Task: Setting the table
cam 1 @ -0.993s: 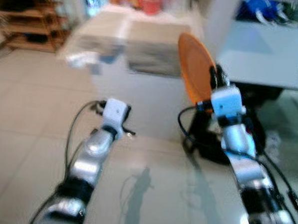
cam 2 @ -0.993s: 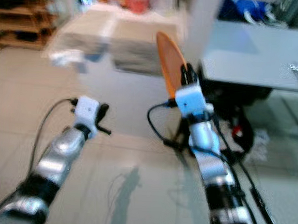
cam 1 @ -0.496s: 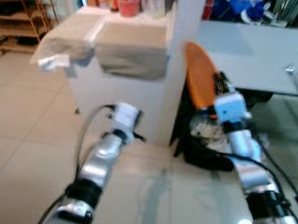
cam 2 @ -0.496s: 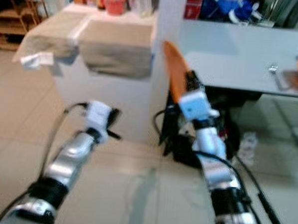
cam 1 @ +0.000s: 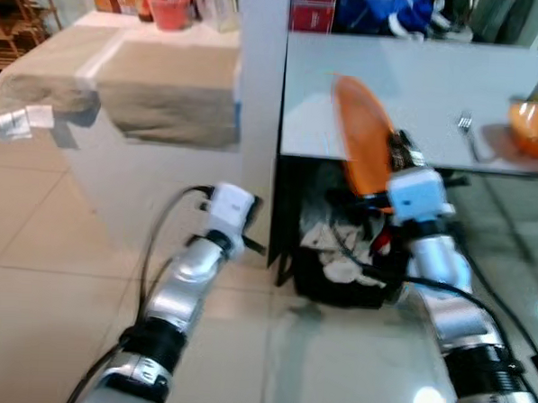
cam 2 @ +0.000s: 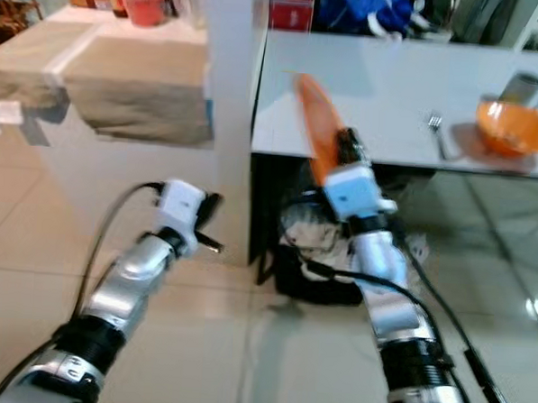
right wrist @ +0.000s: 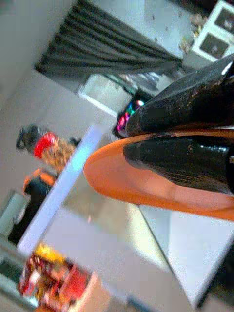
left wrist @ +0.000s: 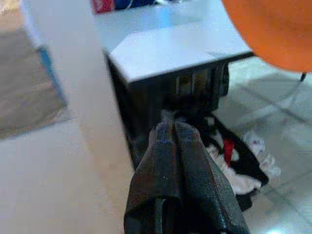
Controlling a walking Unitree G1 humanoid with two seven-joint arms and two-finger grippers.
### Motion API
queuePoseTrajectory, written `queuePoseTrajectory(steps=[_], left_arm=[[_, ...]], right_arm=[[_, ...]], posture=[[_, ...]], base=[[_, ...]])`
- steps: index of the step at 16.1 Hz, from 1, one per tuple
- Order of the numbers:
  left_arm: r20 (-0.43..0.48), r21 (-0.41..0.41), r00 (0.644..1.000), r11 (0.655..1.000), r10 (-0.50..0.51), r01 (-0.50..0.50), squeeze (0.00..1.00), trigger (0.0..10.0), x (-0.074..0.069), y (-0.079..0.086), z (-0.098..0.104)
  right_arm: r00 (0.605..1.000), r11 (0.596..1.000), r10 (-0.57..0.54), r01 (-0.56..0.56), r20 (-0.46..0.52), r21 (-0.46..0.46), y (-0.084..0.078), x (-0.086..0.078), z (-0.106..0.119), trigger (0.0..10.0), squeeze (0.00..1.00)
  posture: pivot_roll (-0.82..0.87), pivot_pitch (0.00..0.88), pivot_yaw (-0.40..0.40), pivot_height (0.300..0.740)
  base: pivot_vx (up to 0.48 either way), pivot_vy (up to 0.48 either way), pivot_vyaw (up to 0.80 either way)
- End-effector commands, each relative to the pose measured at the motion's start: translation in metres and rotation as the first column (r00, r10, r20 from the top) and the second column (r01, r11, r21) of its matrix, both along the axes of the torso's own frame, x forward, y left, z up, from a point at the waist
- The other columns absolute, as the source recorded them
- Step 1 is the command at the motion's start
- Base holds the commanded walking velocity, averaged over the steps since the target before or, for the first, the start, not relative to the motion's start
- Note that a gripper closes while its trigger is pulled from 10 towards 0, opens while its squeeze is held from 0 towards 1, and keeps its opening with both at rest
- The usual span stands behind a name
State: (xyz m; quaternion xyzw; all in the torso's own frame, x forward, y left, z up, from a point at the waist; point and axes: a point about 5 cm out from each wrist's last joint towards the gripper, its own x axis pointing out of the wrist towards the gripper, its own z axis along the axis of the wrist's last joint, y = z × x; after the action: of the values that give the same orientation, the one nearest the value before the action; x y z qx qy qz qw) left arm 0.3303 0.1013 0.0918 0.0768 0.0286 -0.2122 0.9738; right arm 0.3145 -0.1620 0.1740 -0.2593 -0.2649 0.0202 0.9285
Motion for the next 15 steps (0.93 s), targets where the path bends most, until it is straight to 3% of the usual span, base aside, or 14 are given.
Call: queuePoseTrajectory(steps=[1, 15], left_arm=[[0.006, 0.016, 1.000, 1.000, 0.027, -0.027, 0.00, 10.0, 0.0021, 0.0119, 0.0006], [0.031, -0.005, 0.999, 1.000, -0.015, 0.015, 0.00, 10.0, -0.0021, 0.0052, 0.0016]], right_arm=[[0.997, 0.999, 0.034, -0.035, 0.065, 0.013, 0.0091, 0.0002, 0.0140, 0.0, 0.00], [0.998, 0.999, 0.036, -0.037, 0.050, 0.004, 0.0072, -0.0018, 0.0099, 0.0, 0.00]], posture=[[0.00, 0.000, 0.020, 0.740], [0.00, 0.000, 0.021, 0.740]], base=[[0.300, -0.371, 0.00], [0.298, -0.373, 0.00]])
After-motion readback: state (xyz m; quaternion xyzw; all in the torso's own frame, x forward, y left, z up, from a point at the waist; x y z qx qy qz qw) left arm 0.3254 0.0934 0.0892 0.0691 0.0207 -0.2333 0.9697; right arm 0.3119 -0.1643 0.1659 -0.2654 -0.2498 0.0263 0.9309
